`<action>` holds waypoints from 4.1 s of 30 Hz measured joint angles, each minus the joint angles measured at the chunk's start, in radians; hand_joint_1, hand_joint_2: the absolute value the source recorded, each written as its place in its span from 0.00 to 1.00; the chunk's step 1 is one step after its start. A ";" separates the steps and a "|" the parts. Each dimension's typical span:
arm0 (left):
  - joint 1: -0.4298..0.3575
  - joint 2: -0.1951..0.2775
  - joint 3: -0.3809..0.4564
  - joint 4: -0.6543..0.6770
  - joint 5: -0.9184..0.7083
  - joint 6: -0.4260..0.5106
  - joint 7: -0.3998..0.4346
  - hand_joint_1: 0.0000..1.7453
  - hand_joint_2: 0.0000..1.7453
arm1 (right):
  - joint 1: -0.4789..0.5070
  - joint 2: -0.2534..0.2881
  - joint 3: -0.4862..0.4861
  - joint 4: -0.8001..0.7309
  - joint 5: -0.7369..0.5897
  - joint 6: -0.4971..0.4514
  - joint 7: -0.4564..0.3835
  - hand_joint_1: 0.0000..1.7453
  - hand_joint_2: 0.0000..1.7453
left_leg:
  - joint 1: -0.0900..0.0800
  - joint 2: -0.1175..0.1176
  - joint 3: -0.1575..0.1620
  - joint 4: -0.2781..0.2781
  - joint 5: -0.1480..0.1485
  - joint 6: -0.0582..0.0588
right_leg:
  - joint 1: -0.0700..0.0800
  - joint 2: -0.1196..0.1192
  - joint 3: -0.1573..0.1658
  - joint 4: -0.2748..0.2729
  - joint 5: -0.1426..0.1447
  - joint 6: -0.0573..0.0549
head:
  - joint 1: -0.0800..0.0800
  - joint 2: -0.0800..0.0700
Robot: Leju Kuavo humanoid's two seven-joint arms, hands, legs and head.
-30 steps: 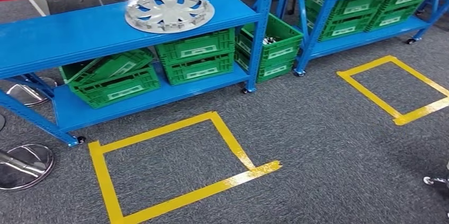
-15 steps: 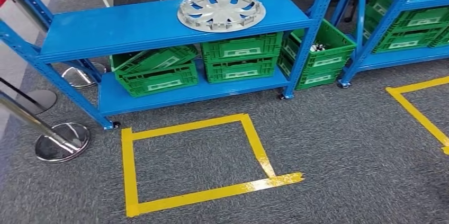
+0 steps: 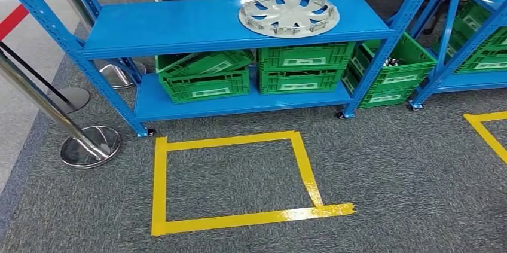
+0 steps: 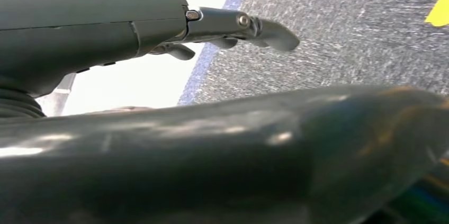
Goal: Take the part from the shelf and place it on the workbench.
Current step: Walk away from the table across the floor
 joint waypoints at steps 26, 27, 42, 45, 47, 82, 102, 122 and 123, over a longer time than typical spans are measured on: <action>-0.007 -0.001 0.001 0.000 0.000 -0.015 0.003 0.00 0.00 | 0.008 -0.003 -0.003 0.001 0.000 -0.002 -0.004 0.00 0.00 | 0.005 -0.013 -0.004 0.035 -0.003 -0.027 | -0.005 0.041 -0.014 -0.011 0.032 -0.022 | -0.003 0.000; -0.006 -0.001 0.001 0.000 0.000 -0.015 0.003 0.00 0.00 | 0.008 -0.003 -0.003 0.001 0.000 -0.002 -0.004 0.00 0.00 | 0.003 -0.012 0.002 0.018 -0.007 -0.023 | -0.003 0.040 -0.016 -0.012 0.032 -0.016 | -0.002 0.000; -0.006 -0.003 0.001 0.000 -0.003 -0.012 0.003 0.00 0.00 | 0.004 -0.005 -0.004 0.001 0.006 -0.001 -0.014 0.00 0.00 | -0.002 -0.019 0.014 -0.001 -0.012 -0.004 | 0.001 0.052 -0.056 -0.002 0.063 -0.008 | 0.013 0.000; -0.006 -0.002 0.002 0.000 -0.003 -0.012 0.003 0.00 0.00 | 0.006 -0.005 -0.004 0.001 0.006 0.000 -0.015 0.00 0.00 | -0.002 -0.019 0.012 0.005 -0.017 -0.018 | -0.001 0.052 -0.050 -0.009 0.063 -0.020 | 0.012 0.000; -0.006 -0.002 0.002 0.000 -0.003 -0.012 0.003 0.00 0.00 | 0.006 -0.005 -0.005 0.001 0.006 0.000 -0.015 0.00 0.00 | 0.001 -0.018 -0.008 0.059 -0.055 -0.029 | -0.004 0.049 -0.046 -0.014 0.065 -0.031 | 0.007 0.000; -0.009 -0.020 0.004 0.000 -0.014 -0.010 0.021 0.00 0.00 | 0.007 -0.006 -0.012 0.002 0.008 0.002 -0.008 0.00 0.00 | 0.006 -0.014 -0.104 0.287 -0.145 -0.038 | -0.005 0.045 -0.031 -0.008 0.042 -0.037 | 0.001 0.000; -0.021 -0.055 0.008 0.000 -0.016 -0.012 0.035 0.00 0.00 | 0.000 -0.001 -0.025 0.003 0.014 -0.004 0.000 0.00 0.00 | 0.002 -0.014 0.034 -0.002 -0.031 0.000 | -0.003 0.049 -0.074 0.030 0.062 0.009 | 0.009 0.000; -0.023 -0.054 0.011 0.000 -0.022 -0.011 0.029 0.00 0.00 | 0.003 0.003 -0.029 0.004 0.012 -0.004 -0.002 0.00 0.00 | -0.005 -0.011 -0.010 0.031 0.001 -0.005 | 0.005 0.051 -0.013 -0.001 0.018 -0.027 | 0.000 0.000; -0.023 -0.055 0.011 0.000 -0.022 -0.011 0.029 0.00 0.00 | 0.003 0.003 -0.029 0.004 0.012 -0.004 -0.002 0.00 0.00 | -0.005 -0.011 -0.008 0.027 -0.001 -0.005 | 0.004 0.052 -0.014 -0.001 0.018 -0.026 | -0.001 0.000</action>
